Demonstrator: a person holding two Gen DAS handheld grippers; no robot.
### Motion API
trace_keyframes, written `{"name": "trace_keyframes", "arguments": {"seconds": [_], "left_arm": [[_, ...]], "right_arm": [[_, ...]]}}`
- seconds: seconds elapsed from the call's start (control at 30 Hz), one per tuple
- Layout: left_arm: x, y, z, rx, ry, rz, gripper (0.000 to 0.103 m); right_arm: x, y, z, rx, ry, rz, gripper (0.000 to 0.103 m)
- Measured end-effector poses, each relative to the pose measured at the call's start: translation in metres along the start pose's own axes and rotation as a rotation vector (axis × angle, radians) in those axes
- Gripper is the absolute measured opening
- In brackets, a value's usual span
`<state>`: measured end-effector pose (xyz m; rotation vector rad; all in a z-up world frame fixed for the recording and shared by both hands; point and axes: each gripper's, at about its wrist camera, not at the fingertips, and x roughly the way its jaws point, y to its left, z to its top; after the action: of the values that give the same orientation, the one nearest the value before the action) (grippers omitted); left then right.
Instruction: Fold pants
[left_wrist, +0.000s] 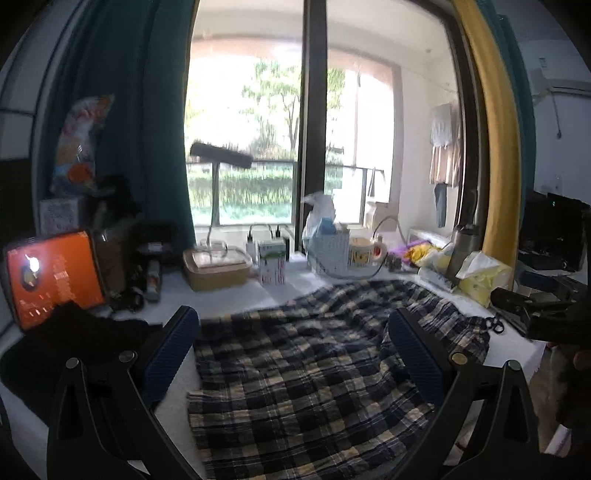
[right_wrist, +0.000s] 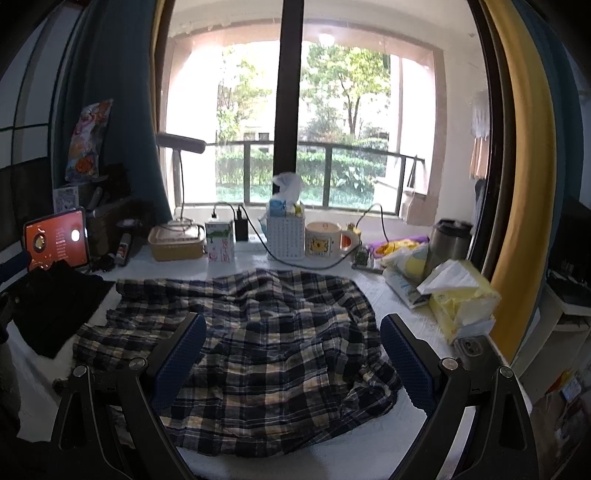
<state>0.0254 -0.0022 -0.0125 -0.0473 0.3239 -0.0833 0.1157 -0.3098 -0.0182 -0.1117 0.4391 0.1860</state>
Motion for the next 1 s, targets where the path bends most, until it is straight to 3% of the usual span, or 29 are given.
{"name": "trace_keyframes", "arguments": {"seconds": [0.4,0.67,0.8,1.0], "left_arm": [[0.107,0.047,0.002,-0.02,0.207,0.1,0.101],[0.172,0.068,0.003,0.001,0.347,0.092,0.102],[0.201,0.089,-0.002,-0.08,0.408,0.1,0.102],[0.231,0.117,-0.014,-0.161,0.482,0.155,0.101]], "right_arm": [[0.087,-0.048,0.022,0.069,0.104,-0.042,0.096],[0.148,-0.079,0.054,0.061,0.161,-0.046,0.096],[0.189,-0.089,0.061,0.071,0.214,0.011,0.096],[0.252,-0.096,0.066,0.03,0.367,0.096,0.096]]}}
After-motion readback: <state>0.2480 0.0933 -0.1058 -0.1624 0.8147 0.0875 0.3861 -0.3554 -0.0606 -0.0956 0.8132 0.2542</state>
